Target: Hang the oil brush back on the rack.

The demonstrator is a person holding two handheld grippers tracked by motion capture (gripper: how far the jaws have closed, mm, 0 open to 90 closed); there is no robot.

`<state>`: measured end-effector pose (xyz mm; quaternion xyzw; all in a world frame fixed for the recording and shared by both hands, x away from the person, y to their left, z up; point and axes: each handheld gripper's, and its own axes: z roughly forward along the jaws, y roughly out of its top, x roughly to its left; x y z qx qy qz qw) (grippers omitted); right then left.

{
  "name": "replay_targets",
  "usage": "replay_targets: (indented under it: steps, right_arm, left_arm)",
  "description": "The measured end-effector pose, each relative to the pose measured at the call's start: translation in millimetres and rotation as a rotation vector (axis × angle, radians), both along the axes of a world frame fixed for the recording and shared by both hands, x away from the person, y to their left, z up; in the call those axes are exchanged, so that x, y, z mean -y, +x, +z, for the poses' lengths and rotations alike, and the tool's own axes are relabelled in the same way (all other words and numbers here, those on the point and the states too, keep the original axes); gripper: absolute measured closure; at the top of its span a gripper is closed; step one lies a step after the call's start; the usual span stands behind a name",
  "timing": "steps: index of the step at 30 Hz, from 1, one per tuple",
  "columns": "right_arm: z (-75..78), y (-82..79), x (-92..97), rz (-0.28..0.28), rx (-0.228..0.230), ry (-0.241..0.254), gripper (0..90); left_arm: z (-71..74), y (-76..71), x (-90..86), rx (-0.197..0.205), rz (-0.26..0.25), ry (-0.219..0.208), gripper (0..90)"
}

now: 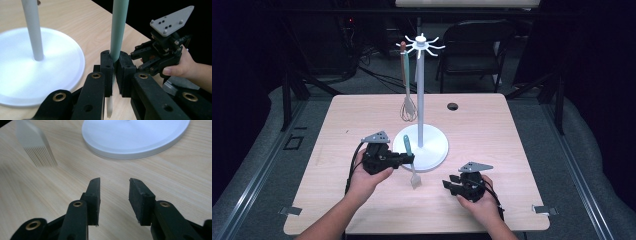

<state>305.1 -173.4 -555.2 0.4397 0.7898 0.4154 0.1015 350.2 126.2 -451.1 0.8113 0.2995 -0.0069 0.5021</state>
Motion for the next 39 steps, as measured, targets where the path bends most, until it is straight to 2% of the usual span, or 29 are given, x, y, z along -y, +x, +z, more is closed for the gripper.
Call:
replay_targets:
  steps: [6, 14, 22, 23, 24, 25, 35, 39]
  right_arm:
    - [-1.2, 2.6, 4.1, -0.008, 0.002, -0.038, 60.1]
    - [-5.0, 4.5, 5.3, -0.018, 0.015, -0.040, 57.8]
    - [-7.1, 5.0, 5.4, -0.021, 0.015, -0.046, 57.0]
    - [-5.5, 5.4, 7.2, -0.014, 0.012, -0.079, 56.9]
    - [-7.8, 5.5, 5.5, -0.021, 0.012, -0.045, 56.9]
    - [-8.2, 5.8, 5.7, -0.020, 0.013, -0.042, 56.8]
    - [-9.2, 6.7, 7.7, -0.026, 0.019, -0.044, 55.1]
    - [-10.9, 7.2, 7.4, -0.030, 0.016, -0.043, 54.7]
  left_arm:
    - [28.9, 10.5, 5.1, 0.056, -0.014, 0.040, 84.7]
    - [61.4, 20.7, 12.8, 0.096, -0.043, 0.050, 84.7]
    - [86.0, 29.5, 17.7, 0.148, -0.072, 0.090, 84.7]
    - [89.0, 31.0, 18.3, 0.155, -0.070, 0.090, 84.7]
    - [92.0, 32.6, 18.2, 0.159, -0.071, 0.095, 84.7]
    - [94.2, 33.6, 18.3, 0.162, -0.072, 0.096, 84.7]
    - [131.2, 47.0, 17.5, 0.189, -0.072, 0.077, 84.7]
    - [143.6, 52.1, 21.3, 0.195, -0.074, 0.095, 84.7]
